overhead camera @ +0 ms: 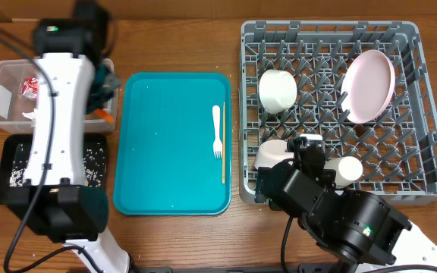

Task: Sort waste into correct bins and load items into the dishwasher rack
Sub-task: 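Lower the carrot onto the black rice tray and release it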

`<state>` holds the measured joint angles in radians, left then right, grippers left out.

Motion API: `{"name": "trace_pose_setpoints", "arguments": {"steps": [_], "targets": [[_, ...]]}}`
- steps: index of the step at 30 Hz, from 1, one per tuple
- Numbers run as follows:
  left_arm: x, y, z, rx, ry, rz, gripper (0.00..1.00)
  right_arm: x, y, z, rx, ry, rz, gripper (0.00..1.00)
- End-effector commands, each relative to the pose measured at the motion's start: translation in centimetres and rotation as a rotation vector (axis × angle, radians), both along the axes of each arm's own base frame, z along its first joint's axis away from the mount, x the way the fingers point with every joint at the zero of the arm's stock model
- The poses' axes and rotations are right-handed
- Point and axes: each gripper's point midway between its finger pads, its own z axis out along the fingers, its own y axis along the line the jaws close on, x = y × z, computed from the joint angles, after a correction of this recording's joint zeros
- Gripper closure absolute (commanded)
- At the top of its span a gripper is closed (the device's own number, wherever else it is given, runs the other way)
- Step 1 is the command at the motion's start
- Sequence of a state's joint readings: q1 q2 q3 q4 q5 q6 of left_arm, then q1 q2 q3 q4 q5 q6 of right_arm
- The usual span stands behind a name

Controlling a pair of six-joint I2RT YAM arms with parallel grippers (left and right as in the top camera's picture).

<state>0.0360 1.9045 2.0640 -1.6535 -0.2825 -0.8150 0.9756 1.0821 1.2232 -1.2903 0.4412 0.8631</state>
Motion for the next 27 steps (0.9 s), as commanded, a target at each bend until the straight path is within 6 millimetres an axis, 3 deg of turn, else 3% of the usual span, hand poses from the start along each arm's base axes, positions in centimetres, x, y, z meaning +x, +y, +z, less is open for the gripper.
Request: {"name": "trace_pose_setpoints", "arguments": {"steps": [1,7,14,20,27], "targets": [[-1.0,2.8,0.7,0.032,0.005,0.051,0.96,0.2,0.1,0.4,0.01,-0.011,-0.001,0.0],[-3.0,7.2,0.5,0.028,0.033,0.169,0.93,0.2,0.1,0.4,0.011,-0.011,-0.001,0.0],[-6.4,10.9,-1.9,-0.068,0.115,0.267,0.96,0.3,0.2,0.4,0.015,-0.014,-0.001,0.0],[-8.9,13.4,-5.9,-0.101,0.135,0.342,0.96,0.4,0.5,0.6,0.029,-0.023,-0.001,0.0],[-9.7,13.7,-11.7,-0.243,0.077,0.412,0.96,0.4,0.5,0.6,0.028,-0.023,-0.001,0.0]]}}
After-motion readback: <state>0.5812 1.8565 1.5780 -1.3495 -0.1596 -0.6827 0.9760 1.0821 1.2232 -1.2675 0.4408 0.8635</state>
